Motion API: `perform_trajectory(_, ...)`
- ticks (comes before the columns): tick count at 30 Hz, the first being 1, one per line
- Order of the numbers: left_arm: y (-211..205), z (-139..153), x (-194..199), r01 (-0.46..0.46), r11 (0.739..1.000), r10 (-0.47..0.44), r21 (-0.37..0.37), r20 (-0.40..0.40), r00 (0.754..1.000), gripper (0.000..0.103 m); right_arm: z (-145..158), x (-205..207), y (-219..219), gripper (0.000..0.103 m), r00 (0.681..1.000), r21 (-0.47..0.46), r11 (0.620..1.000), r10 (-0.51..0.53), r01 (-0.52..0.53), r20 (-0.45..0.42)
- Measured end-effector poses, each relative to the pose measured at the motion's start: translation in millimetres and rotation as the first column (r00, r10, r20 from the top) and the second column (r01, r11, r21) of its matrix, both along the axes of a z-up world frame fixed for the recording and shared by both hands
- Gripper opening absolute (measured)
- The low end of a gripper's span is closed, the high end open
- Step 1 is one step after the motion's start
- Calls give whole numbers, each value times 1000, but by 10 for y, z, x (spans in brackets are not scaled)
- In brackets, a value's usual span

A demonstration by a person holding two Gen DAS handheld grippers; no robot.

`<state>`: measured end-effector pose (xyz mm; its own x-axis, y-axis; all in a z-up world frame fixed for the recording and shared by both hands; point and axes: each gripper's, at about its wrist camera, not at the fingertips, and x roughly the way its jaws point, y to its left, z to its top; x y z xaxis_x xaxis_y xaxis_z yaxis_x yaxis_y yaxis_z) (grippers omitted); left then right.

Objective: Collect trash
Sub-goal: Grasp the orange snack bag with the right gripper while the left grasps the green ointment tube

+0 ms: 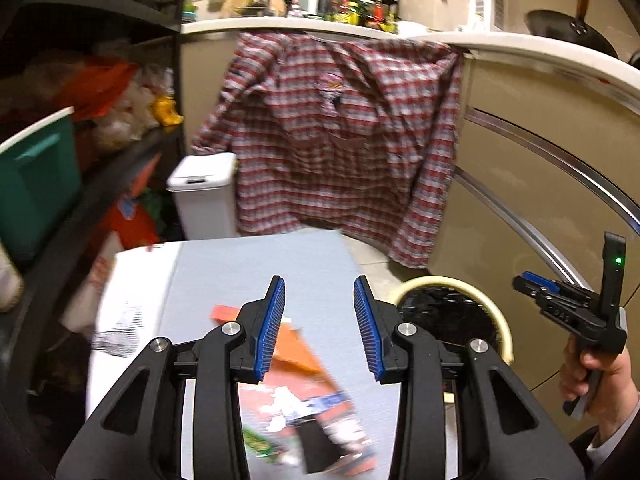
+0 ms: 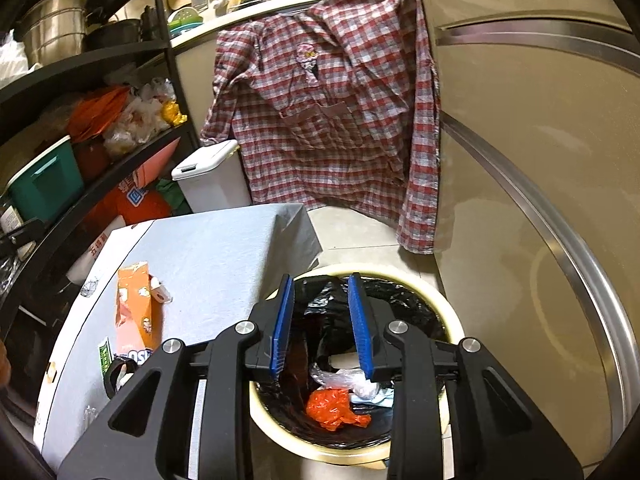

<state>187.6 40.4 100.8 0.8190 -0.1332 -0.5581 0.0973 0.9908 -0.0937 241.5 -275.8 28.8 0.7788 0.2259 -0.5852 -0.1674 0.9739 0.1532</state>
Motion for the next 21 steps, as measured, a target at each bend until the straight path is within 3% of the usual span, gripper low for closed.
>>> perform_trajectory(7,582,-107,-122,-58,998,58,31,-18,998,34,11,-36,319,28,997,4,997,71,-71,12)
perform_trajectory(10,807,-337,-159,-89,996,89,5,-58,994,31,-14,-48,500,19,994,8,994,110,-110,13)
perform_trajectory(14,970,-613,-121,-105,994,101,-26,-133,986,25,-37,-83,721,15,987,12,987,159,-159,25)
perform_trajectory(21,1058,-797,-113,-97,994,88,-48,-159,983,25,-222,-66,1170,16,964,38,964,264,-262,-32)
